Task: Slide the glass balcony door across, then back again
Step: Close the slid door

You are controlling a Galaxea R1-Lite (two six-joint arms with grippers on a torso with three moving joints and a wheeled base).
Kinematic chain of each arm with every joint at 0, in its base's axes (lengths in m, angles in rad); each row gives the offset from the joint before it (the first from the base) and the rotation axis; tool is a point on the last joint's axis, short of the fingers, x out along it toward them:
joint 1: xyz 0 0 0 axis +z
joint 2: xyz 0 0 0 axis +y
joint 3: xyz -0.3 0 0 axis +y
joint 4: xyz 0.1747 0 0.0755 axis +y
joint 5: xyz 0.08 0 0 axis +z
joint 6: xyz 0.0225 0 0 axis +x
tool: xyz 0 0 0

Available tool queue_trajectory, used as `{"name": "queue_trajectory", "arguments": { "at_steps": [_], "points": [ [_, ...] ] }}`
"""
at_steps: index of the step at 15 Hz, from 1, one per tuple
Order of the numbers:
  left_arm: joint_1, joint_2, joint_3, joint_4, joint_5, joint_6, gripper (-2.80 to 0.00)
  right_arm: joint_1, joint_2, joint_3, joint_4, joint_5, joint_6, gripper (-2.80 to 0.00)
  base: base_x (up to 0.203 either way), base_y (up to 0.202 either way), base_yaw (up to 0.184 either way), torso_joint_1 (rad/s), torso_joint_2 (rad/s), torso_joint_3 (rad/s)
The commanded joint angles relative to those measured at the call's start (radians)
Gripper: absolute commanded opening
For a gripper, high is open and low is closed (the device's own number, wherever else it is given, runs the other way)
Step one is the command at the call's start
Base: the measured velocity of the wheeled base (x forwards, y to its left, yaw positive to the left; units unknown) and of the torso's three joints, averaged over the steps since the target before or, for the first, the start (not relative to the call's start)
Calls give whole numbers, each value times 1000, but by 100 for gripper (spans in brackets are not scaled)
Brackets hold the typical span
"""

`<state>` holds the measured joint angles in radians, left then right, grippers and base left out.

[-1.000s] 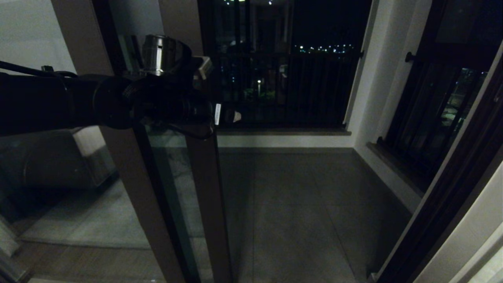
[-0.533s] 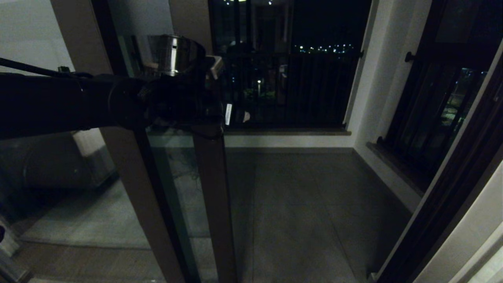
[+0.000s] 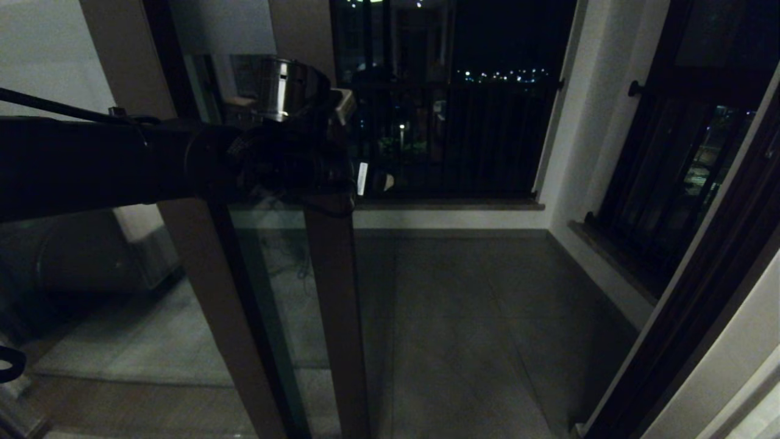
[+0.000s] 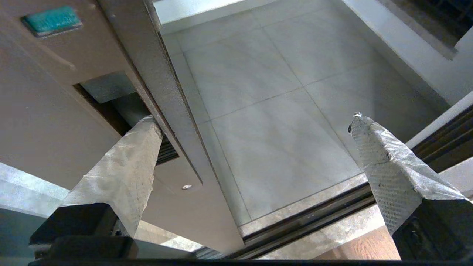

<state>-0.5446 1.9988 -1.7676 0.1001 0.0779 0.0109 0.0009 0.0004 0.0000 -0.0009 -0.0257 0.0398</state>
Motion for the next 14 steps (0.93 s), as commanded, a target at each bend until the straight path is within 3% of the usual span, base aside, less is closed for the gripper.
{"name": "queue_trajectory", "arguments": {
  "at_steps": [1, 14],
  "points": [
    [-11, 15, -10, 1, -3, 0, 0, 0, 1, 0, -1, 0, 0, -280, 0, 0, 0, 0, 0, 0],
    [-72, 35, -26, 1, 13, -5, 0, 1, 1, 0, -1, 0, 0, -280, 0, 0, 0, 0, 0, 0]
  ]
}}
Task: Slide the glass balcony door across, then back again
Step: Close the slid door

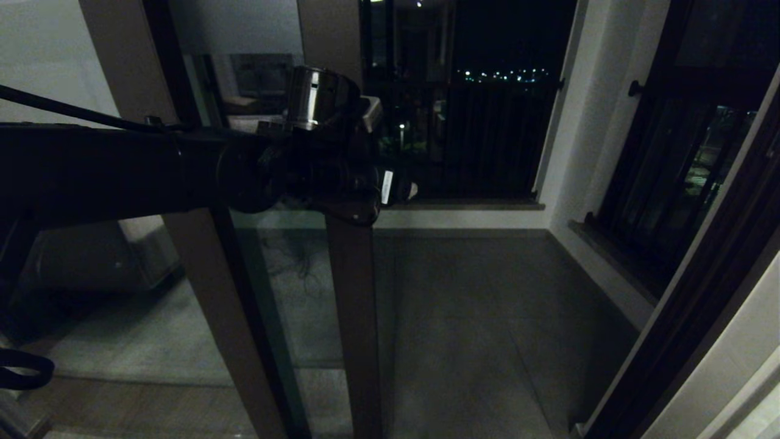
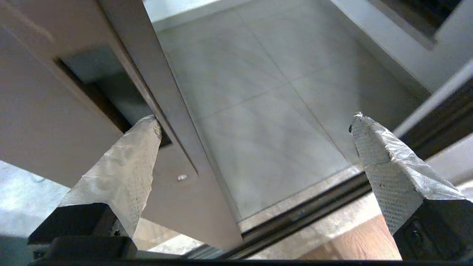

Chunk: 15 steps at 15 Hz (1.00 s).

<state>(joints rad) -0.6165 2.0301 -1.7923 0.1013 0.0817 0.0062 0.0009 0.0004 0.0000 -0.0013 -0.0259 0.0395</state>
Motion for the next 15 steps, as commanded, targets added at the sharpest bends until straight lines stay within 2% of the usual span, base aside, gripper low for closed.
{"name": "queue_trajectory", "arguments": {
  "at_steps": [1, 6, 10, 12, 15],
  "points": [
    [-2, 4, -2, 0, 9, 0, 0, 1, 1, 0, 0, 0, 0, -280, 0, 0, 0, 0, 0, 0],
    [-18, 18, -15, -2, 9, 0, 0, 1, 1, 0, 0, 0, 0, -280, 0, 0, 0, 0, 0, 0],
    [-39, 67, -60, -35, 90, 0, 0, 1, 1, 0, 0, 0, 0, -280, 0, 0, 0, 0, 0, 0],
    [-52, 80, -61, -79, 101, 0, 0, 1, 1, 0, 0, 0, 0, -280, 0, 0, 0, 0, 0, 0],
    [-62, 84, -61, -80, 101, 0, 0, 1, 1, 0, 0, 0, 0, -280, 0, 0, 0, 0, 0, 0]
  ]
}}
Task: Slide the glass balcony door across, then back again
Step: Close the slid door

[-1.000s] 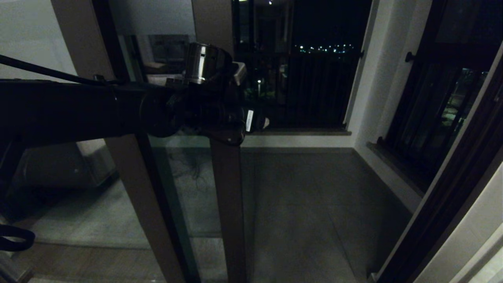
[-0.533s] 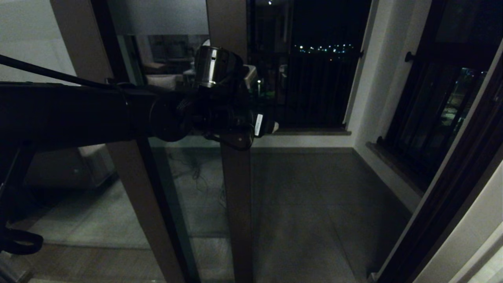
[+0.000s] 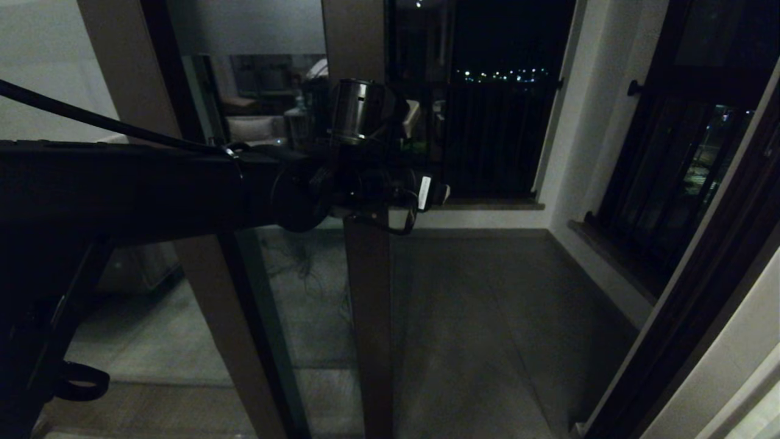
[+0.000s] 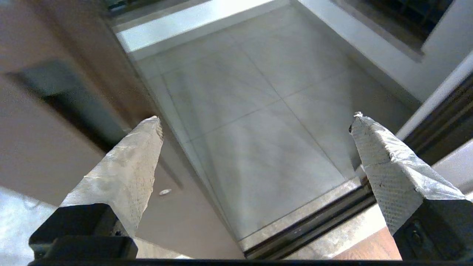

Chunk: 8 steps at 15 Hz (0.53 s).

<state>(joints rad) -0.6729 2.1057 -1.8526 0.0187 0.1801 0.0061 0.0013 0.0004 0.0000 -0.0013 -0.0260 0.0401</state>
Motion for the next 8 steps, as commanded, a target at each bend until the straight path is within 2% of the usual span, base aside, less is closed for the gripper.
{"name": "queue_trajectory", "arguments": {
  "at_steps": [1, 3, 6, 8],
  "points": [
    [-6, 7, 1, 3, 2, 0, 0, 0, 1, 0, 0, 0, 0, -280, 0, 0, 0, 0, 0, 0],
    [-18, -12, 13, 6, 5, -12, 0, -1, 1, 0, 0, 1, 0, -280, 0, 0, 0, 0, 0, 0],
    [-33, -110, 72, 28, 14, -63, 0, 0, 1, 0, 0, 0, 0, -280, 0, 0, 0, 0, 0, 0],
    [-11, -158, 73, 96, 27, -77, 0, 0, 1, 0, 0, 0, 0, -280, 0, 0, 0, 0, 0, 0]
  ]
}}
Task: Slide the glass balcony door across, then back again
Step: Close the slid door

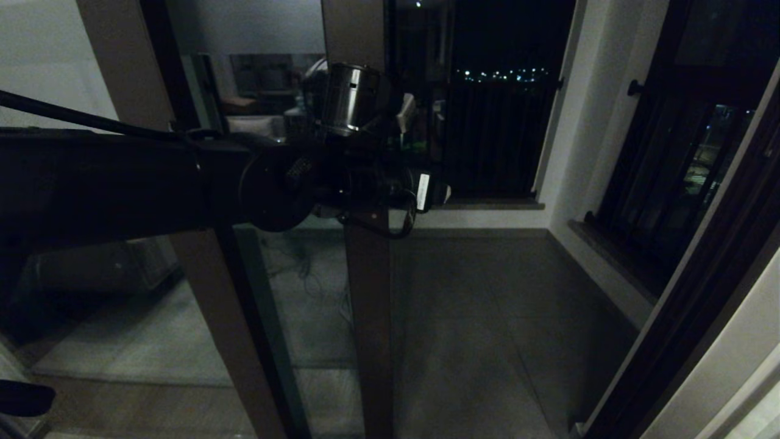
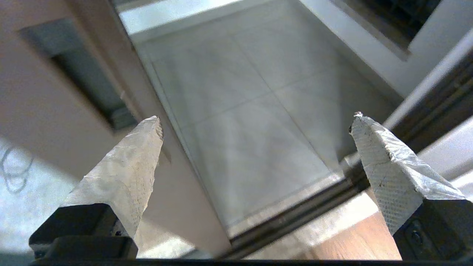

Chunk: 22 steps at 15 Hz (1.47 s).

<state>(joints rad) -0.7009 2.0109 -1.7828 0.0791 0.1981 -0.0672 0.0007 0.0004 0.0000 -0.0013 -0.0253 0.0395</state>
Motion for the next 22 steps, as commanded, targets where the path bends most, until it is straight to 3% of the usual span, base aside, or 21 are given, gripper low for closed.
{"name": "queue_trajectory", "arguments": {
  "at_steps": [1, 7, 13, 22],
  "points": [
    [36, -71, -27, 63, 31, -5, 0, 1, 1, 0, 0, -1, 0, -280, 0, 0, 0, 0, 0, 0],
    [64, -23, -182, 194, 39, -5, 0, 0, 1, 0, 0, -1, 0, -280, 0, 0, 0, 0, 0, 0],
    [60, 11, -179, 197, 32, -7, 0, 1, 1, 0, 0, -1, 0, -280, 0, 0, 0, 0, 0, 0],
    [32, 35, -181, 184, -31, -9, 0, -1, 1, 0, 0, -1, 0, -280, 0, 0, 0, 0, 0, 0]
  ]
}}
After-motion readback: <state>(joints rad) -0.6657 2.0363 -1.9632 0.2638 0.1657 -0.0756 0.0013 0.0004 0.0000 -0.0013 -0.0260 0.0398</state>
